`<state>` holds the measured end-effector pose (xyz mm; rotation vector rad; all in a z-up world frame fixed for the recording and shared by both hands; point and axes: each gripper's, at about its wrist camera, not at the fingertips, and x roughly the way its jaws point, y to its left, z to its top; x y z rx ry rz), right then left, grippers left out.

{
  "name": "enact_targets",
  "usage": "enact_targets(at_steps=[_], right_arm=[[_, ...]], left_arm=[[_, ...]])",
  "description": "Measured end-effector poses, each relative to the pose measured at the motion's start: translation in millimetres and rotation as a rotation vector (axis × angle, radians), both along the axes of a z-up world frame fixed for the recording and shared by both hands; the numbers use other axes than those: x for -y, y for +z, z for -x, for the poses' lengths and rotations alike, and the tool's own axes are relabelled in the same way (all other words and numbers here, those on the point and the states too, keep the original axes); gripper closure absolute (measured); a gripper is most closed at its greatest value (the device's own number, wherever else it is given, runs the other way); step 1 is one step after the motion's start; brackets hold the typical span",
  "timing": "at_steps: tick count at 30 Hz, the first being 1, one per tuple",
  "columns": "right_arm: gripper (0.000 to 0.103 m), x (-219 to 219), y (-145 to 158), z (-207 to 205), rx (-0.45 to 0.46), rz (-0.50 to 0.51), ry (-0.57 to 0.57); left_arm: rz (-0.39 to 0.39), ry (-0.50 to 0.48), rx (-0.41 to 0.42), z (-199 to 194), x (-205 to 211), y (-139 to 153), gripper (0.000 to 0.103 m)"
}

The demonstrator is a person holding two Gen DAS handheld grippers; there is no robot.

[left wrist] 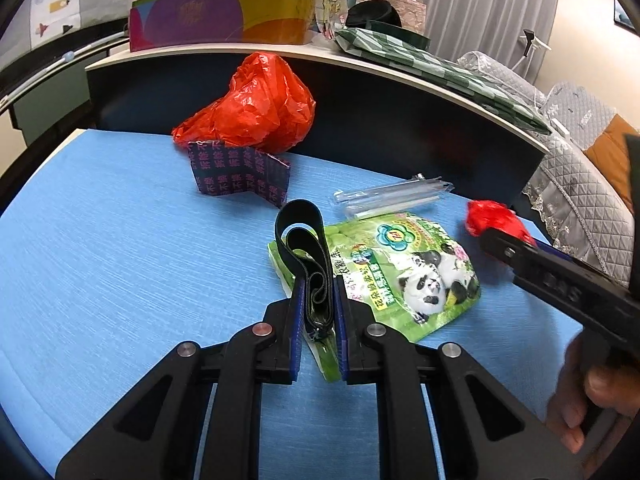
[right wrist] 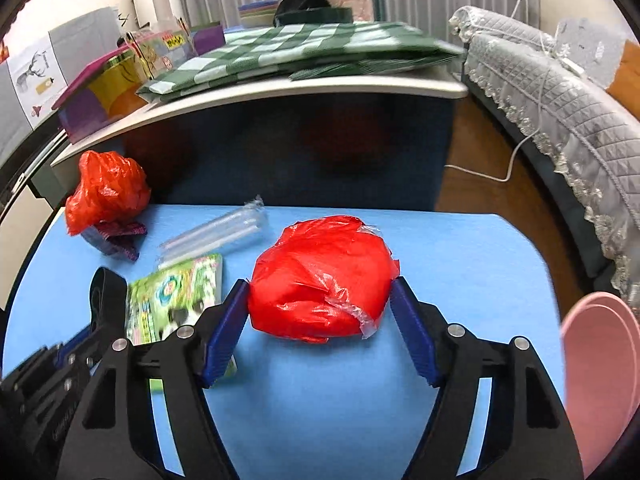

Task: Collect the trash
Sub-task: 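Grasp the black strap with the left tool while the right tool grasps the red plastic bag, then carry the strap and red bag over the pink bin and open both tools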

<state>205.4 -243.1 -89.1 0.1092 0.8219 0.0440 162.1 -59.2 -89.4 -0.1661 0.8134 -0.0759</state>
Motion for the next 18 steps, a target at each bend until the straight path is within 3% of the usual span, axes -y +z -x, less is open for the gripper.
enact_targets(at_steps=[18], right_arm=[[0.034, 29.7, 51.9, 99.2, 0.104, 0.031, -0.058]], left_arm=[[-0.032, -0.079, 0.088, 43.5, 27.4, 39.1, 0.09]])
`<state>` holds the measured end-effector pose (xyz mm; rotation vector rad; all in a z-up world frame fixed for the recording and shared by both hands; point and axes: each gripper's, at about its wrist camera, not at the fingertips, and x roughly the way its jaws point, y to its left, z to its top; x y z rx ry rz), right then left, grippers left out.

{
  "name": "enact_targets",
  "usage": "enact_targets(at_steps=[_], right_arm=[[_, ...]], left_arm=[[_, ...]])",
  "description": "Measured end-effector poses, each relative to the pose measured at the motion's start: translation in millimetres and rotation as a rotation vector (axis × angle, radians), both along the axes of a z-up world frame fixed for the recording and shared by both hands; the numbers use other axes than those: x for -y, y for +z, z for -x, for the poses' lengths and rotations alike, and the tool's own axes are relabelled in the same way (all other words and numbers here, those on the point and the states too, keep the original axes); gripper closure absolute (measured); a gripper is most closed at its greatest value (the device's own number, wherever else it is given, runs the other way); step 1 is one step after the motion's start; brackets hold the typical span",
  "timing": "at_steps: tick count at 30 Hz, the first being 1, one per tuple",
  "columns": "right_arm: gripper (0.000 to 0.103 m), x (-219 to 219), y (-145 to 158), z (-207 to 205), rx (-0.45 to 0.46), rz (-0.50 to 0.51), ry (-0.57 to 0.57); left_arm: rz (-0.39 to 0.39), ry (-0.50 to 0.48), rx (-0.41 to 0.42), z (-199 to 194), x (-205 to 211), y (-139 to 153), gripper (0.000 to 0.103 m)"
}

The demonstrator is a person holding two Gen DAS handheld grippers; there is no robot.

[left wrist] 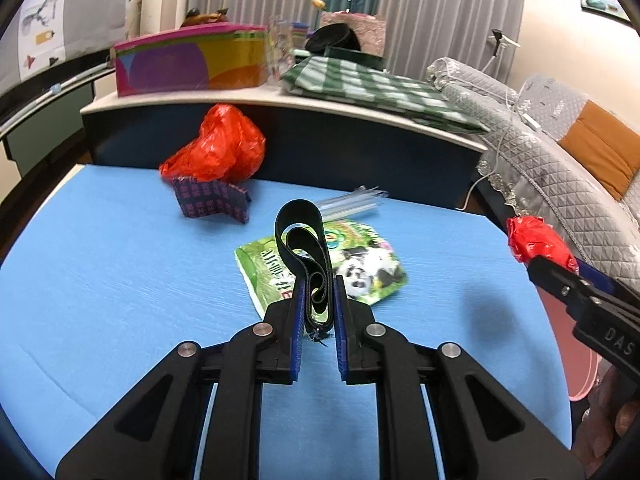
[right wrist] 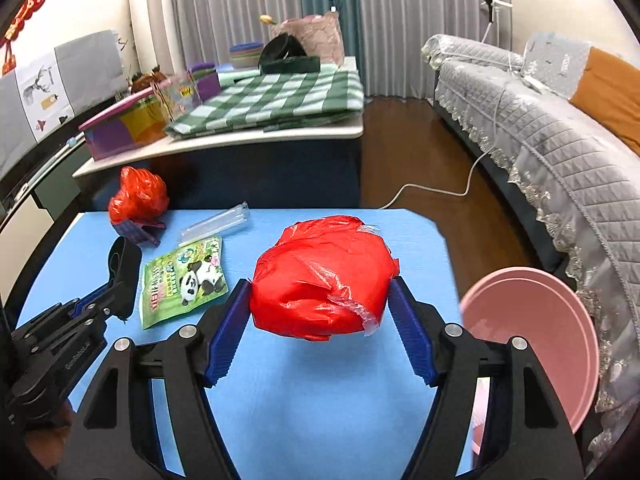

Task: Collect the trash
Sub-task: 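Carry the strap and red bag over the pink bin and open both tools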

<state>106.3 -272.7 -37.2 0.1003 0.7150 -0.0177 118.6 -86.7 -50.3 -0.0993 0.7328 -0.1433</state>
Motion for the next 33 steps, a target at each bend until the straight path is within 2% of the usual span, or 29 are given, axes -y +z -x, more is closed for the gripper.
enact_targets(at_steps=[13, 21, 33], right_arm=[[0.034, 13.8, 27.7, 54.3, 0.073, 0.025, -0.033], [0.034, 27.9, 34.6, 70.4, 0.102, 0.033, -0.061], [0.034, 55.4, 39.9, 85.9, 0.132, 0.034, -0.104]], left_arm=[[-0.025, -0.068, 0.066, 39.3, 17.4, 22.8, 0.09], [-0.044, -0.123, 0.084, 53.2, 35.1, 22.1, 0.09], [-0.039, -0.151, 0.097, 58.8, 56.1, 26.9, 0.09]])
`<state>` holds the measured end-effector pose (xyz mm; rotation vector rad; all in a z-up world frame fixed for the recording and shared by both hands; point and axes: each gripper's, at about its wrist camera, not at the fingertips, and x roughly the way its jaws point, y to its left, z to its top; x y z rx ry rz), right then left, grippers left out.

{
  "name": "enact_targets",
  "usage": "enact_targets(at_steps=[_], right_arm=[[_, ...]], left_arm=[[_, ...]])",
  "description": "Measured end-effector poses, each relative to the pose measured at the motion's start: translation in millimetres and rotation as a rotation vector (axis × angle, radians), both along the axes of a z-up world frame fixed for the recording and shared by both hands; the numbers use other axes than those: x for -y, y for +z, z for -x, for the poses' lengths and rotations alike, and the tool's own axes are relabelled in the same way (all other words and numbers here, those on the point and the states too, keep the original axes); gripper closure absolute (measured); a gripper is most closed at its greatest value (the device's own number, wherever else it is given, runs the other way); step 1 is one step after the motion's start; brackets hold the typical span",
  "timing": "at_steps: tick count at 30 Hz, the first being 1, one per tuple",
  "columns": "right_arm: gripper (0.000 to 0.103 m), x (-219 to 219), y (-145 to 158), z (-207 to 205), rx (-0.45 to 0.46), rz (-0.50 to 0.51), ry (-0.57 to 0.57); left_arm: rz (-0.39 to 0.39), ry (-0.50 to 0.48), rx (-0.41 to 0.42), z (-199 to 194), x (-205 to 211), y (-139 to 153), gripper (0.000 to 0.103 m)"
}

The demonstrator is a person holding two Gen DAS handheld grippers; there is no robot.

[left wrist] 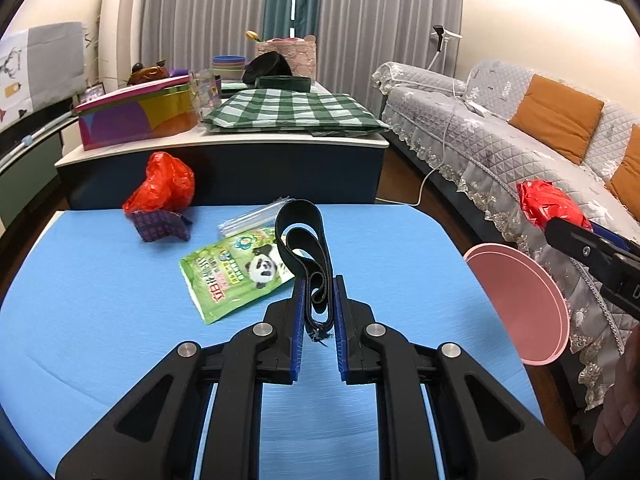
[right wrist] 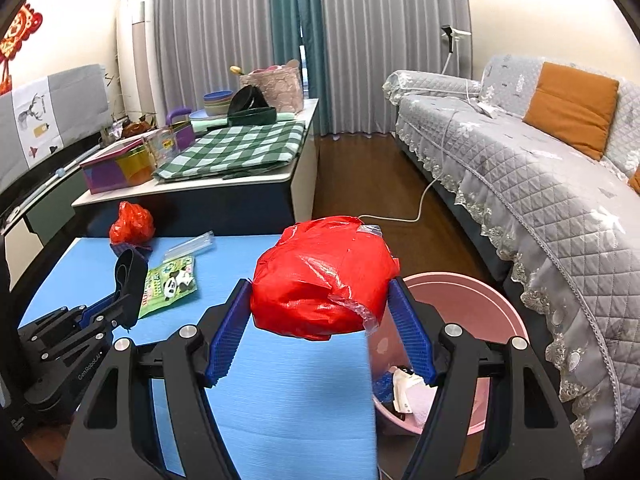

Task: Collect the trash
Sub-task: 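Carry the strap and red bag over the pink bin and open both tools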

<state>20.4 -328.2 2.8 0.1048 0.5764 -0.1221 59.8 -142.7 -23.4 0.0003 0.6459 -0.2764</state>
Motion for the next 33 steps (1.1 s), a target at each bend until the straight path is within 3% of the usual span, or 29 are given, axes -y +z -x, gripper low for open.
enact_targets(at_steps=[33], right_arm=[[0.034, 58.9, 6.6, 10.8, 0.033, -0.031, -0.131]], left_arm=[[-0.024, -0.088, 0.005, 3.6, 50.8, -2.6, 0.09]])
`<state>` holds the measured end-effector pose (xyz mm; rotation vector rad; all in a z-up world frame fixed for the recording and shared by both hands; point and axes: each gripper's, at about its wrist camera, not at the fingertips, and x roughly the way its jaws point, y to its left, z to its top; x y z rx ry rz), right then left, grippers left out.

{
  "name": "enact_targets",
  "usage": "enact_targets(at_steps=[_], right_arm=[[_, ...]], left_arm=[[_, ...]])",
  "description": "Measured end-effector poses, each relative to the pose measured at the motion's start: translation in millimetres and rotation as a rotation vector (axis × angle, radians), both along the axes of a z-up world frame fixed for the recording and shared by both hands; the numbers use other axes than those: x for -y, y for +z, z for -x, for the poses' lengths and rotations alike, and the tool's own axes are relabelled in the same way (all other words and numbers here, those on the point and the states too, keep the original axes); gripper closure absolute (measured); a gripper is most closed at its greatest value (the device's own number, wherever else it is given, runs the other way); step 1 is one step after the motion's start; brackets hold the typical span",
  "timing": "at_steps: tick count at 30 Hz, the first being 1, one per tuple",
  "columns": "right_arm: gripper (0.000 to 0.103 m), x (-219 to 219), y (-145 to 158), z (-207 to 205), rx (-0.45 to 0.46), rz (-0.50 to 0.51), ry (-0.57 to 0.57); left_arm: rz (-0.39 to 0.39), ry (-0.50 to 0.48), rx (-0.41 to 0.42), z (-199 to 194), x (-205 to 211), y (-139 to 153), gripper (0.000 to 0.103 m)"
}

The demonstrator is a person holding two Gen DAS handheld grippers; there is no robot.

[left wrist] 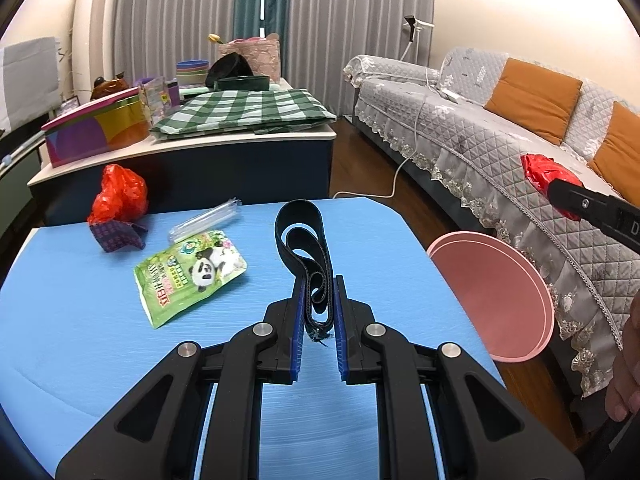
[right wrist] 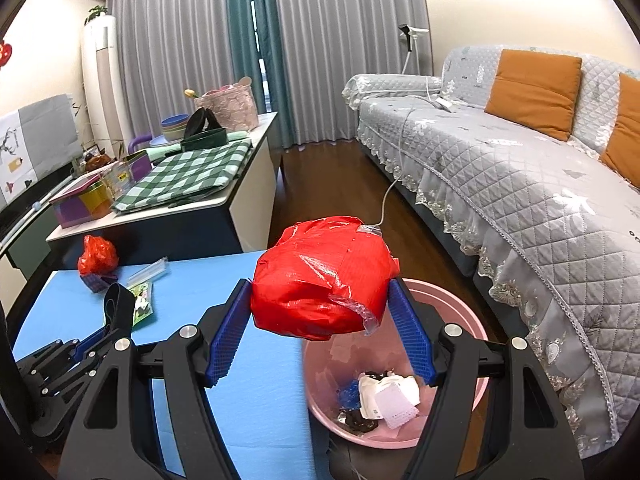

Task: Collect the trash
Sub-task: 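Carry the strap and red bag over the pink bin and open both tools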

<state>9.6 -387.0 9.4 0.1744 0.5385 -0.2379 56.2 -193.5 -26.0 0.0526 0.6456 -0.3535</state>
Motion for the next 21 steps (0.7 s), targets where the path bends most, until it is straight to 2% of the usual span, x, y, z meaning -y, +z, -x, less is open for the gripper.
enact_targets(at_steps=[9, 21], right_arm=[[0.034, 17.6, 1.0, 1.4, 0.01, -0.007, -0.042], [0.034, 40.3, 2.6, 1.8, 0.025, -0.038, -0.095]], left_arm=[[0.005, -0.028, -0.007, -3.9, 14.6, 2.0, 0.09], [0.017, -0.06, 0.012, -16.3, 43.4, 19.1, 0.09]])
